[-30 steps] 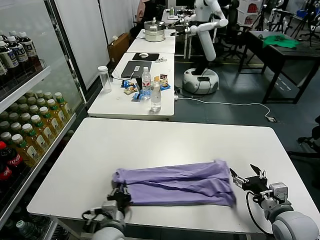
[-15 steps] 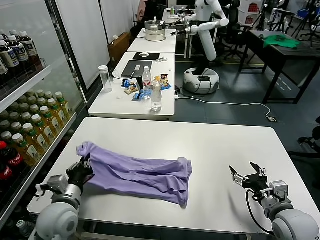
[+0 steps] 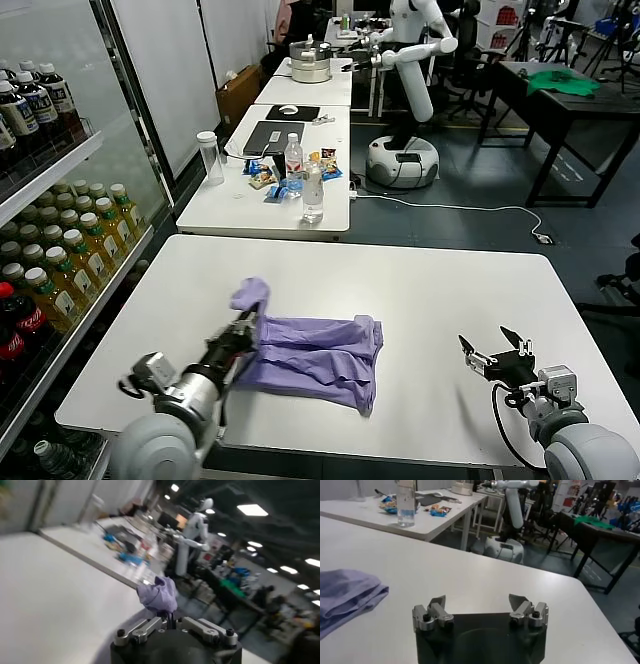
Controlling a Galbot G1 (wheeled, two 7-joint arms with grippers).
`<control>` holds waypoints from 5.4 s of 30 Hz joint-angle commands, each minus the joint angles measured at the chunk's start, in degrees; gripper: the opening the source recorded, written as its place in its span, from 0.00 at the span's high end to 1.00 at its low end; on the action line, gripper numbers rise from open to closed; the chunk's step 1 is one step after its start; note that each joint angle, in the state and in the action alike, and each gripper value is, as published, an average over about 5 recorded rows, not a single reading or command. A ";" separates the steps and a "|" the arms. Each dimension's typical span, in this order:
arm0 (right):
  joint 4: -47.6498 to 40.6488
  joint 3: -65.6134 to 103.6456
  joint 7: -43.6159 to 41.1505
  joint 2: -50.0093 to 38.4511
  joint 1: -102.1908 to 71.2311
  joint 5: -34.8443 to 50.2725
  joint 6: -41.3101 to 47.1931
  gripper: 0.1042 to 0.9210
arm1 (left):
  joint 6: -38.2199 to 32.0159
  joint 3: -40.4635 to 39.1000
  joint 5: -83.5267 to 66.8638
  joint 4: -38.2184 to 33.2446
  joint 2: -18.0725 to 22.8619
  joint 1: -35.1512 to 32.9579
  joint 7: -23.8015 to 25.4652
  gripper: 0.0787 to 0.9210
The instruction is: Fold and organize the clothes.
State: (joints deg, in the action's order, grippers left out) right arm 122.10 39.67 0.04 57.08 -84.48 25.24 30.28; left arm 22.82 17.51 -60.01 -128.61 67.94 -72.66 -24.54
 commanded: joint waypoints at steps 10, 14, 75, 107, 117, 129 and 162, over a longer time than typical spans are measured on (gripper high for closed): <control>-0.09 0.19 -0.24 -0.44 -0.15 -0.22 -0.22 0.12 | 0.46 -17.29 4.53 14.38 10.84 8.93 2.59 0.95; -0.38 0.24 -0.29 -0.47 -0.04 -0.21 -0.30 0.12 | 0.98 -18.60 9.70 15.27 11.27 9.43 5.04 0.90; -0.92 0.02 -0.95 -0.15 0.90 -1.14 -1.64 0.12 | 0.32 -5.87 5.30 19.66 5.75 5.11 0.00 0.68; 0.36 -0.39 -1.36 1.74 0.36 -1.42 -2.74 0.12 | 8.63 16.71 -5.58 2.67 -13.95 7.45 2.88 0.96; 1.69 -0.40 -1.48 3.14 -0.50 -2.56 -2.81 0.12 | 10.42 -11.29 25.87 6.13 5.07 9.84 -1.10 0.96; 0.60 -0.60 -1.67 2.99 0.65 -3.25 -2.91 0.12 | 7.18 -22.73 23.19 19.49 17.38 14.16 -5.12 0.96; -6.46 -20.79 3.22 10.04 13.40 -3.16 -3.00 0.12 | -14.60 -5.04 42.06 15.69 2.09 3.94 5.38 0.15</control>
State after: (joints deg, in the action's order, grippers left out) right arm 119.49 32.58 -0.27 61.42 -77.64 22.55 26.61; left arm 14.26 -0.15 -24.00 -110.36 79.14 -62.43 -19.90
